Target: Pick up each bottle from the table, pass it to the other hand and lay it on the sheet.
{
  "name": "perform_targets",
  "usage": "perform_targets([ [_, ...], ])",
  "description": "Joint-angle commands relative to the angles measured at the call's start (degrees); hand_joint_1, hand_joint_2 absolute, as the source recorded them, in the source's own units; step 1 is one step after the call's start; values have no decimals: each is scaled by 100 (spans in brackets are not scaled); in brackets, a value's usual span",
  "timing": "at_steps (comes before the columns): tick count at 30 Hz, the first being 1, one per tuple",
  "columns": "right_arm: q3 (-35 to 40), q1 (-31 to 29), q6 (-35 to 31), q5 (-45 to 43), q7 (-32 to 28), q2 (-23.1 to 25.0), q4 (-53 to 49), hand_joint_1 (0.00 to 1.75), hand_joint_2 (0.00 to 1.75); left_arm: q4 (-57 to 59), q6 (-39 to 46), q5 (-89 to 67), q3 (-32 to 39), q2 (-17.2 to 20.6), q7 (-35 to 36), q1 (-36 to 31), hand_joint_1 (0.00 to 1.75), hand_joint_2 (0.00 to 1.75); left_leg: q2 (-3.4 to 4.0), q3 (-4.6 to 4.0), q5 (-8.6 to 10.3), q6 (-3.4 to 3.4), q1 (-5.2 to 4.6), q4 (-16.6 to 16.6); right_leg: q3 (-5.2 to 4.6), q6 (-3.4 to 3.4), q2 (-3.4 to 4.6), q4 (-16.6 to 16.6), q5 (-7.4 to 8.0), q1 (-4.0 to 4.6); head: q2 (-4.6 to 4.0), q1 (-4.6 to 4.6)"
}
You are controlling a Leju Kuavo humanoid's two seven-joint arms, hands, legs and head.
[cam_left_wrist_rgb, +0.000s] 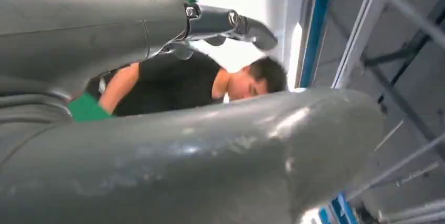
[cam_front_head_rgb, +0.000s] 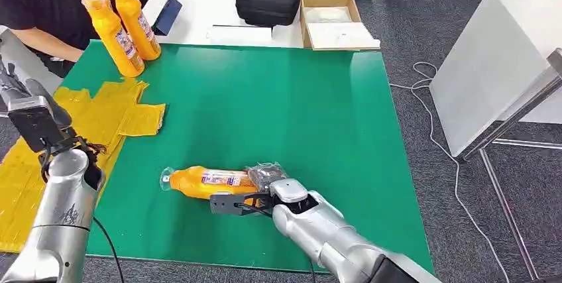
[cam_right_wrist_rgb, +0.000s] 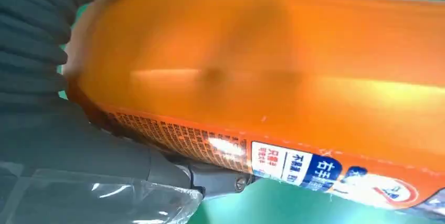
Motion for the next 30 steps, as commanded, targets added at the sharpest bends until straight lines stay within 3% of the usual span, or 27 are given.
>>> perform_targets([
  [1,-667,-158,-358,-206,-25,-253,-117,175,175,485,-636,198,-8,-257,24,-180,0,0,-26,-6,5,6,0,-2,9,-8,-35,-6,-3,3,0,0],
  [2,-886,-243,-479,-254,-50,-328,-372,175,175,583,-1004,378,167,-311,24,-149,0,175,-10,-7,4,5,-4,0,-1,-4,-17,0,0,-2,0,2],
  [6,-1554,-261,-466,-172,136,-765,-1724,175,175,344,-1803,594,629,-415,24,143,0,175,-10,-17,2,7,-7,5,-7,-3,-19,5,0,-4,0,2],
  [9,-1554,-261,-466,-172,136,-765,-1724,175,175,344,-1803,594,629,-415,24,143,0,175,-3,-44,15,18,-2,2,-5,3,-8,1,6,1,0,0],
  [16,-2243,-142,-201,28,167,-1084,-2843,175,175,406,-2418,686,707,-464,24,275,0,175,-11,-73,21,11,-4,4,-34,15,-13,5,11,0,0,0],
  [26,-2401,-86,-126,158,111,-952,-3071,175,175,679,-2669,846,655,-488,24,157,0,175,-11,-70,20,10,-4,2,-29,12,-16,4,9,1,0,0],
  [30,-2398,-208,-101,239,-23,-735,-3132,175,175,1015,-3511,1629,482,-468,179,62,0,175,-17,-59,14,11,-5,6,-18,6,-26,8,0,1,0,0],
])
